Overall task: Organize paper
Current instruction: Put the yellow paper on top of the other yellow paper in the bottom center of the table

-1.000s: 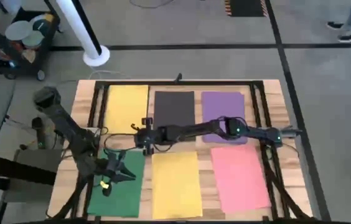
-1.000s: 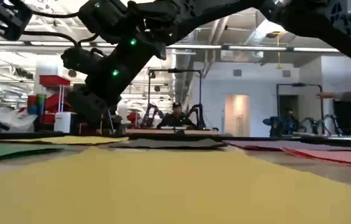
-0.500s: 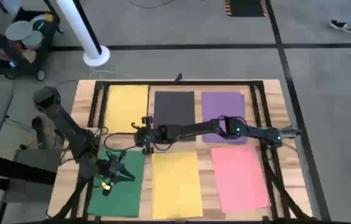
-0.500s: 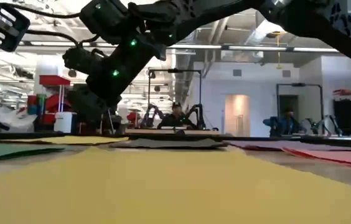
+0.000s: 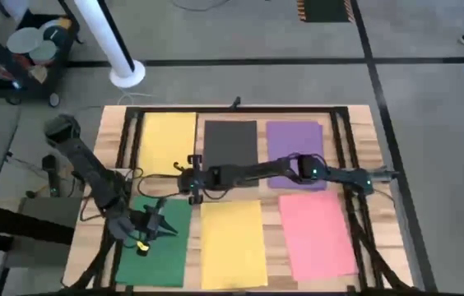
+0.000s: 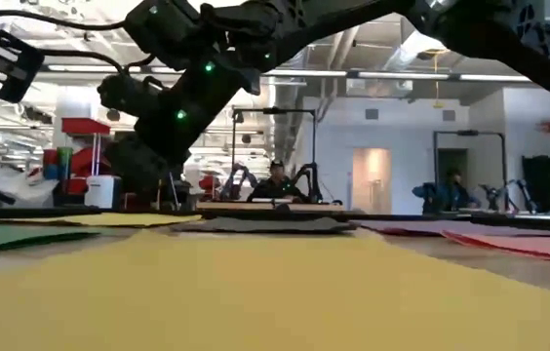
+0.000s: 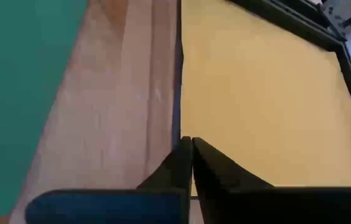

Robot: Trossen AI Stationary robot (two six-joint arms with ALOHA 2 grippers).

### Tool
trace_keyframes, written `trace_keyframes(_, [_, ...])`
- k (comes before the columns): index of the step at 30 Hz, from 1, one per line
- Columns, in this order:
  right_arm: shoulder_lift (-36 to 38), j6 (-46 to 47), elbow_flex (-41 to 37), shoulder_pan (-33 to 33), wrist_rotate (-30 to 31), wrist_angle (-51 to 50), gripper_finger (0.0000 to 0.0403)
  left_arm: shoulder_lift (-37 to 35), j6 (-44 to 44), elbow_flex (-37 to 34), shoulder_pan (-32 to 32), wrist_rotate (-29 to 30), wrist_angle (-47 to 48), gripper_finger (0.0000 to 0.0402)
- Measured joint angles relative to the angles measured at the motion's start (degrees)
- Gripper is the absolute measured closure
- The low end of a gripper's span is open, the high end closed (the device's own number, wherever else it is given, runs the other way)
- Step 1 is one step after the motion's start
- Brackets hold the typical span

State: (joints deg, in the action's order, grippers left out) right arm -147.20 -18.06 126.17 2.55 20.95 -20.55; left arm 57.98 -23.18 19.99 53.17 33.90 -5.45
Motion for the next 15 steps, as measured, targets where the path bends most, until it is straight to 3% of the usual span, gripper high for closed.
trace_keyframes(15, [-0.31, 2.93, 0.04, -2.71, -3.24, -0.06, 0.0381, 0.0, 0.0, 0.0, -0.02, 0.06, 2.62, 0.0366])
